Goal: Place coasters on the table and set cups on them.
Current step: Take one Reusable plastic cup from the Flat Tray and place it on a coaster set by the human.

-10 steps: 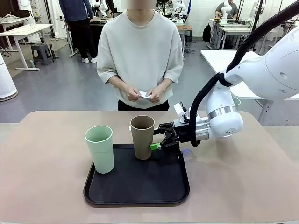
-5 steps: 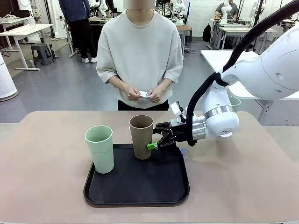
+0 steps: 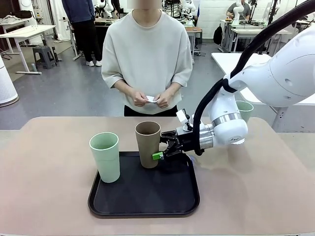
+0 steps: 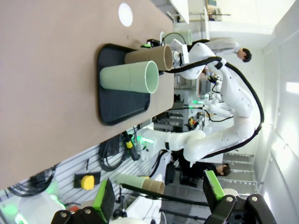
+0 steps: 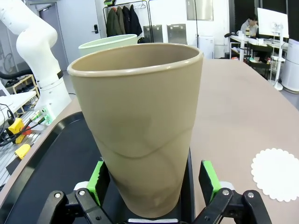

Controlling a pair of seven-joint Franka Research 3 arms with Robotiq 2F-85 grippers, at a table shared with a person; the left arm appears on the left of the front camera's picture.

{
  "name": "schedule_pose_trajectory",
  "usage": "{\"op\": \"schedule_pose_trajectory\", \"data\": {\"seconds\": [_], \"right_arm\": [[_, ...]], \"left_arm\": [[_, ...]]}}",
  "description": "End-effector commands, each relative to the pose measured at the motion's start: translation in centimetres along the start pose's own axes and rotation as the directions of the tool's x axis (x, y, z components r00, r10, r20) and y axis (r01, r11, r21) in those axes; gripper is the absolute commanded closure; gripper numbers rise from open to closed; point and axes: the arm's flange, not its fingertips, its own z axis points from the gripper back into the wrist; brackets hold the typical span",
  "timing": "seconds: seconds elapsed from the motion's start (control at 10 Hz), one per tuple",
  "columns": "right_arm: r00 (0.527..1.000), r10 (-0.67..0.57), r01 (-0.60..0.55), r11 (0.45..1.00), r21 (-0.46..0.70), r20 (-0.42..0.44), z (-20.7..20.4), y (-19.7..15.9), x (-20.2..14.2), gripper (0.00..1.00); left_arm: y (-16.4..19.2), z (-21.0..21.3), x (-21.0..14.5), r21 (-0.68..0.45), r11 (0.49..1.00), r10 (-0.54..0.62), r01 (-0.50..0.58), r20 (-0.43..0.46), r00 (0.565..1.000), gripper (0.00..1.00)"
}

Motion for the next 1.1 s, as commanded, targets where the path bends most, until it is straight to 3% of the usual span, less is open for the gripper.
{"op": "schedule_pose_trajectory", "data": {"seconds": [0.0, 1.0], "right_arm": [[0.999, -0.019, 0.020, 0.999, 0.025, -0.034, -0.5, -0.8, 0.1, 0.00], [0.999, -0.022, 0.026, 0.997, 0.069, -0.050, -2.4, 0.2, -0.4, 0.00]], "left_arm": [[-0.2, 0.1, -0.1, -0.012, 1.000, -0.002, 0.002, 0.006, 1.000, 0.00], [-0.2, 0.1, -0.1, -0.012, 1.000, -0.002, 0.002, 0.006, 1.000, 0.00]]}}
